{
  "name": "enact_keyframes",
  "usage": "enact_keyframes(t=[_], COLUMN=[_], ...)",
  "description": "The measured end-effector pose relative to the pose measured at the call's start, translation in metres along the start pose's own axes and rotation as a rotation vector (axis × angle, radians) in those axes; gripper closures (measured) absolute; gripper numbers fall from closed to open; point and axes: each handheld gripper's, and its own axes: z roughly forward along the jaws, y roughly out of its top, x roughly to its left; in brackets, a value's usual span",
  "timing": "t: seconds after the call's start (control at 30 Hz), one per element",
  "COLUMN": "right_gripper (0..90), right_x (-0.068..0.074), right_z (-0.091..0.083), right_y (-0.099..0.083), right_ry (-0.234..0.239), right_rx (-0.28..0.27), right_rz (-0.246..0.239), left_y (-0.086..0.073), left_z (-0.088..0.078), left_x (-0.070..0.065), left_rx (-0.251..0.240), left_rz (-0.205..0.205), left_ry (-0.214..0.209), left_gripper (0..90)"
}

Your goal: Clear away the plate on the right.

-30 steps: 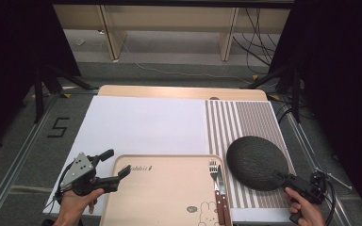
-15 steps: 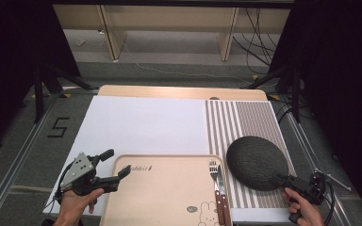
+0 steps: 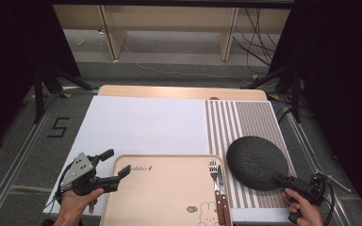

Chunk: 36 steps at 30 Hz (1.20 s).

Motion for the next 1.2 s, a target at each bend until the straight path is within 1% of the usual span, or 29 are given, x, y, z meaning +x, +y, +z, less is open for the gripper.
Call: enact_keyframes(t=[0.03,0.07,0.1,0.13,0.17,0.3,0.33,0.4,0.43,0.47,0.5,0.57,0.6,0.63,0.7,0.73,0.77,0.8,0.83,0.87,0.9,0.93,1.0,1.03,1.07,1.1,1.13,1.2], right_gripper=[65.0,66.0,66.9,67.6,68.2,70.7,71.4,72.3,73.0,74.3,75.5,77.4,78.0,78.4,78.9,79.5,80.0,80.6,81.3,82.1,82.8,83.5,84.7,85.0,85.4,85.7,85.9,86.2], right_x=[0.0001,-0.0001,-0.0018,-0.0017,-0.0014,-0.0023,-0.0041,-0.005,-0.0034,-0.005,-0.0035,-0.0045,-0.0046,-0.0066,-0.0062,-0.0064,-0.0048,-0.0039,-0.0042,-0.0042,-0.0023,-0.0022,-0.0022,-0.002,-0.0012,-0.0015,-0.0028,-0.0004], right_z=[-0.0009,-0.0003,-0.0001,0.0004,-0.0001,0.0,0.001,0.0011,0.0003,-0.0003,-0.0018,-0.0021,-0.0014,-0.0001,-0.0019,-0.0021,-0.003,-0.0027,-0.0028,-0.0037,-0.0045,-0.005,-0.0045,-0.0059,-0.0057,-0.006,-0.0057,-0.0058], right_y=[0.0003,-0.0001,0.0,0.0002,0.0001,0.0,-0.001,-0.0012,-0.0007,-0.0015,-0.0006,-0.0004,-0.0009,-0.0012,-0.0008,-0.0008,-0.0003,0.0001,0.0002,0.0004,0.0006,0.0006,0.0001,-0.0004,-0.0001,-0.0004,-0.001,-0.0005], right_ry=[-0.008,-0.003,-0.007,-0.007,0.007,-0.01,-0.001,-0.003,-0.007,-0.015,-0.013,-0.016,-0.008,-0.007,-0.014,-0.006,0.007,0.021,0.032,0.024,0.037,0.048,0.075,0.074,0.071,0.075,0.079,0.083], right_rx=[0.012,0.001,-0.005,-0.013,-0.017,-0.012,-0.026,-0.027,-0.017,-0.007,0.007,0.008,-0.003,-0.023,-0.005,-0.008,-0.006,-0.021,-0.034,-0.02,-0.018,-0.024,-0.052,-0.044,-0.048,-0.051,-0.067,-0.075], right_rz=[0.003,0.008,-0.018,-0.012,0.0,-0.001,-0.002,-0.014,0.005,0.0,0.025,0.024,0.034,0.008,0.011,0.015,0.041,0.055,0.045,0.046,0.081,0.082,0.089,0.089,0.096,0.09,0.07,0.082], left_y=[0.0,0.0001,0.0,0.0,0.0001,0.0001,0.0001,0.0001,0.0001,0.0001,0.0001,0.0002,0.0002,0.0001,0.0002,0.0002,0.0002,0.0002,0.0002,0.0002,0.0002,0.0001,0.0002,0.0002,0.0001,-0.0003,-0.0001,-0.0001], left_z=[-0.0001,-0.0002,-0.0001,0.0,-0.0001,0.0001,0.0,0.0004,0.0004,0.0005,0.0004,0.0003,0.0004,0.0004,0.0004,0.0004,0.0005,0.0004,0.0004,0.0003,0.0003,0.0003,0.0002,0.0004,0.0006,0.0017,0.0013,0.0013], left_x=[0.0,0.0,0.0,0.0,0.0,0.0,0.0,-0.0001,-0.0002,-0.0003,-0.0003,-0.0002,-0.0001,-0.0002,-0.0002,-0.0002,-0.0002,-0.0002,-0.0002,0.0,-0.0002,-0.0001,-0.0001,-0.0002,-0.0003,0.0,-0.0005,-0.0006], left_rx=[0.0,0.001,0.0,0.0,0.0,0.0,0.0,0.001,0.002,0.002,0.002,0.002,0.001,0.0,0.001,0.002,0.002,0.002,0.002,0.002,0.001,0.001,0.002,0.001,0.002,-0.008,-0.002,0.002], left_rz=[0.0,0.0,-0.003,-0.003,-0.001,-0.001,0.0,-0.003,-0.001,-0.001,-0.001,-0.001,-0.002,-0.005,-0.001,-0.002,-0.002,-0.002,-0.001,-0.001,-0.005,-0.005,-0.001,-0.001,-0.004,-0.005,-0.003,-0.002], left_ry=[0.0,0.001,0.001,0.001,0.001,0.0,0.001,0.0,0.001,0.001,0.0,0.001,0.001,0.001,0.001,0.001,0.001,0.001,0.0,0.0,0.001,0.001,0.0,0.001,0.002,-0.007,-0.001,0.0], left_gripper=[16.5,16.6,16.5,16.5,16.5,16.5,16.5,16.5,16.5,16.5,16.5,16.5,16.5,16.5,16.5,16.5,16.5,16.5,16.5,16.5,16.5,16.5,16.5,16.5,16.5,16.5,16.5,16.5])
